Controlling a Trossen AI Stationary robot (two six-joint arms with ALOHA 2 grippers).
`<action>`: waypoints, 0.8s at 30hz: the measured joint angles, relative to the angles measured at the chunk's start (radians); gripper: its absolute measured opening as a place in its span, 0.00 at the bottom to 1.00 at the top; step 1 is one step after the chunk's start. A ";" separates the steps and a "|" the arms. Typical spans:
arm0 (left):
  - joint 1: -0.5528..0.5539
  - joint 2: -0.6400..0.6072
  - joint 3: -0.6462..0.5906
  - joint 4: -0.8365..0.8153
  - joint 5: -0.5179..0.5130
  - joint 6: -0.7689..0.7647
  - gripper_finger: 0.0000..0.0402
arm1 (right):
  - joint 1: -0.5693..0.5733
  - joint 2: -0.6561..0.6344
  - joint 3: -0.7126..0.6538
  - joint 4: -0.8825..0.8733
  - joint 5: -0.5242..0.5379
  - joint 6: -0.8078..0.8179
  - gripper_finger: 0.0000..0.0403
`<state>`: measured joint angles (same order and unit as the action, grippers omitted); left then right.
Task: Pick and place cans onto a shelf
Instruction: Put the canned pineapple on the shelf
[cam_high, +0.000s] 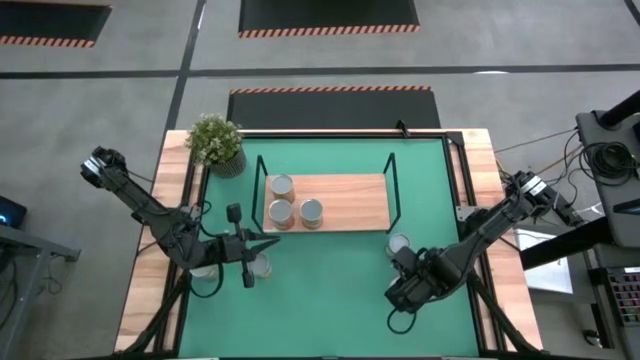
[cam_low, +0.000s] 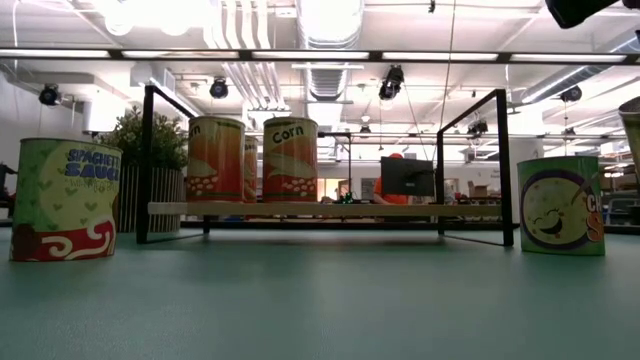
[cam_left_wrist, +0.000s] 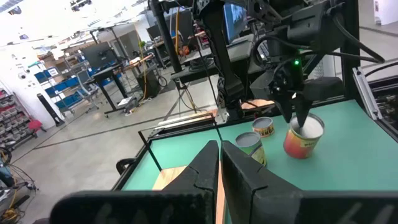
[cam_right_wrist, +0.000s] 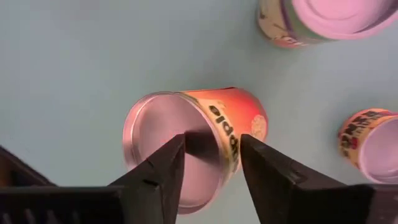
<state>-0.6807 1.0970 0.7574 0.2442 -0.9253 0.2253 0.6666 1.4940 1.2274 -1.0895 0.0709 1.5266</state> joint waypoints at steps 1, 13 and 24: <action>0.000 0.000 0.000 -0.001 0.000 0.000 0.00 | 0.000 -0.001 0.000 -0.009 0.001 -0.006 0.34; 0.000 0.000 0.000 -0.006 0.000 -0.002 0.00 | -0.002 -0.010 -0.002 -0.035 0.077 -0.071 0.03; 0.000 0.001 0.000 -0.006 0.000 -0.002 0.00 | -0.001 -0.097 -0.006 -0.029 0.207 -0.008 0.02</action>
<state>-0.6807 1.0975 0.7574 0.2387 -0.9253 0.2231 0.6659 1.3970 1.2216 -1.1185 0.2783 1.5184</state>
